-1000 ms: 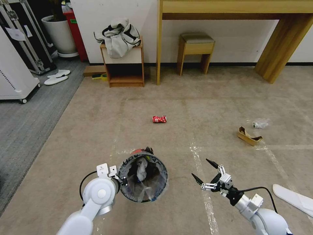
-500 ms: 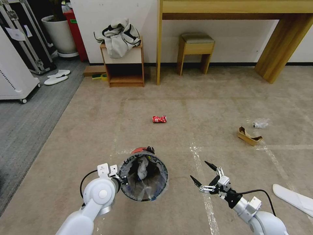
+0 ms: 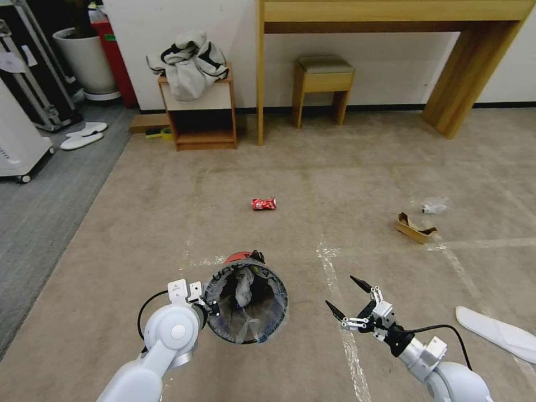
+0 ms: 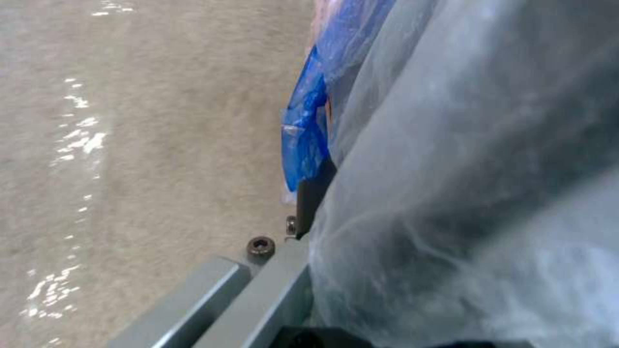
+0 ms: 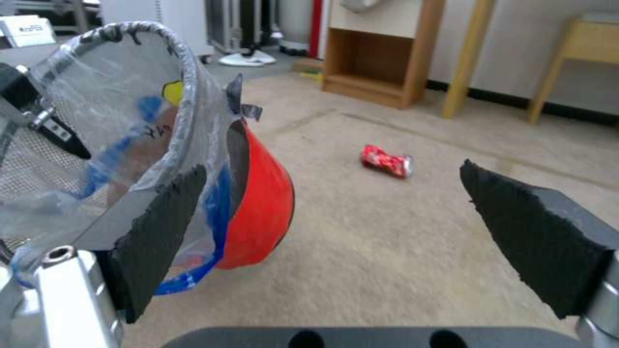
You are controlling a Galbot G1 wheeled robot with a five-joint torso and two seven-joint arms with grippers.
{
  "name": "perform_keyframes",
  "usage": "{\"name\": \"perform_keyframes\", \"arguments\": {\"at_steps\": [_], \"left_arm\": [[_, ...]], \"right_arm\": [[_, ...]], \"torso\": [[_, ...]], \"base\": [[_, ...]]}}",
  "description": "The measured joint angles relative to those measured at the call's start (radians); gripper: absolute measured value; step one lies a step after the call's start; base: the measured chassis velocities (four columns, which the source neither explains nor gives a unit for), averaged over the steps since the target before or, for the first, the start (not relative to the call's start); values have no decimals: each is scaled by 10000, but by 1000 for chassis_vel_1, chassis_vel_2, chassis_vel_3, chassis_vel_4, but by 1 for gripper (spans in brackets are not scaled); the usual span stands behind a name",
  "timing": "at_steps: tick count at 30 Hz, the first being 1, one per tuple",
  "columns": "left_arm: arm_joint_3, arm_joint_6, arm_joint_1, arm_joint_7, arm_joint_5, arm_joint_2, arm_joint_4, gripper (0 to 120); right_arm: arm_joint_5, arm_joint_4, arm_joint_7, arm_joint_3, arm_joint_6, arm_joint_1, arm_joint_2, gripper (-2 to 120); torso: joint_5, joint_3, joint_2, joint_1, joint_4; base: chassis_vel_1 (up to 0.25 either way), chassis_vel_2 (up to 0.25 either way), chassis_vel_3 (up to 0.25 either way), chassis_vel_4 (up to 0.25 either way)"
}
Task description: Pick up the trash bin and place the garbage on the floor into it.
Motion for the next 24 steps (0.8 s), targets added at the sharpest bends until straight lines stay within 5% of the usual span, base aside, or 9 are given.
{"name": "perform_keyframes", "arguments": {"at_steps": [24], "left_arm": [[33,-133,-144,22,-115,-98,206,0]], "right_arm": [[-128,-136,-86,-10,72,-39,113,100]], "torso": [[-2,0,0,0,1]], "base": [[-22,-22,-23,-23]]}}
